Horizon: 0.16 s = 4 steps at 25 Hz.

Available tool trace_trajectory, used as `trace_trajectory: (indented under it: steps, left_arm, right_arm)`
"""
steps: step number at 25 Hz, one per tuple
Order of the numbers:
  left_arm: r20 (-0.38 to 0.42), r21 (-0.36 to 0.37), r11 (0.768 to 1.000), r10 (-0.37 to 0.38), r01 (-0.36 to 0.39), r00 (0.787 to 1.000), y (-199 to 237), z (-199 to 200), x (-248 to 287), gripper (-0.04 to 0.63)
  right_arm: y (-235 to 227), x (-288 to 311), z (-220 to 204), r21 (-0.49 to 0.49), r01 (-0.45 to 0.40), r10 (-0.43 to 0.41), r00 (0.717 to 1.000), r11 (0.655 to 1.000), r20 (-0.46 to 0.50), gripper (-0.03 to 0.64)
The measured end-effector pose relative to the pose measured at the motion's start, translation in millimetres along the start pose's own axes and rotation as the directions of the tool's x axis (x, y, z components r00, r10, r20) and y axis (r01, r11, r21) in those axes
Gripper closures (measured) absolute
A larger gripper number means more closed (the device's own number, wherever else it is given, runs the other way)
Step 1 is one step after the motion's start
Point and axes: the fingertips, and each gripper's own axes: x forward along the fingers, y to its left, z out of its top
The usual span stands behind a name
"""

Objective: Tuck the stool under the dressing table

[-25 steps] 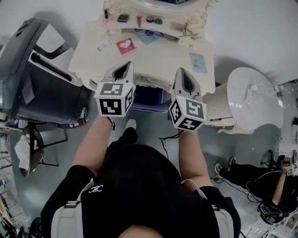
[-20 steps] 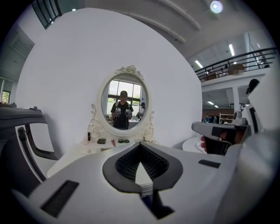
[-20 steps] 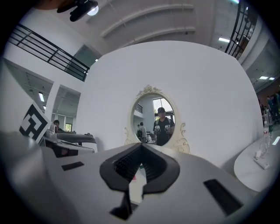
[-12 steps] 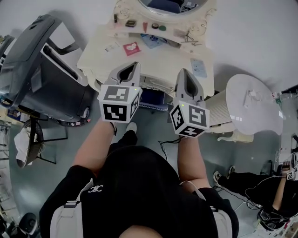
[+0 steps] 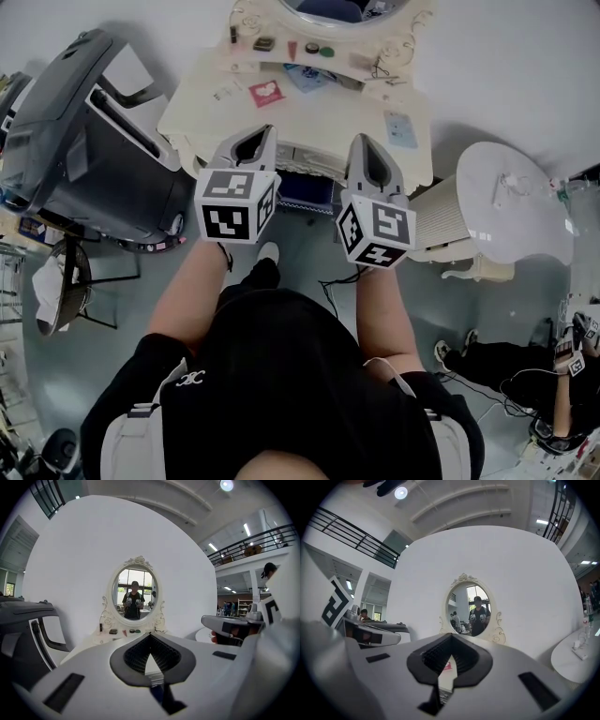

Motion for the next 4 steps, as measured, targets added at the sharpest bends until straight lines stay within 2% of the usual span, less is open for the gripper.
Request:
trace_trajectory:
  steps: [4]
  left_arm:
    - [-0.010, -0.016, 1.000, -0.016, 0.016, 1.000, -1.9, -1.8, 3.3, 0.591]
  right_arm:
    - [-0.5, 1.3, 1.5, -0.009, -0.002, 0.002, 1.000, 1.000, 0.002, 0.609]
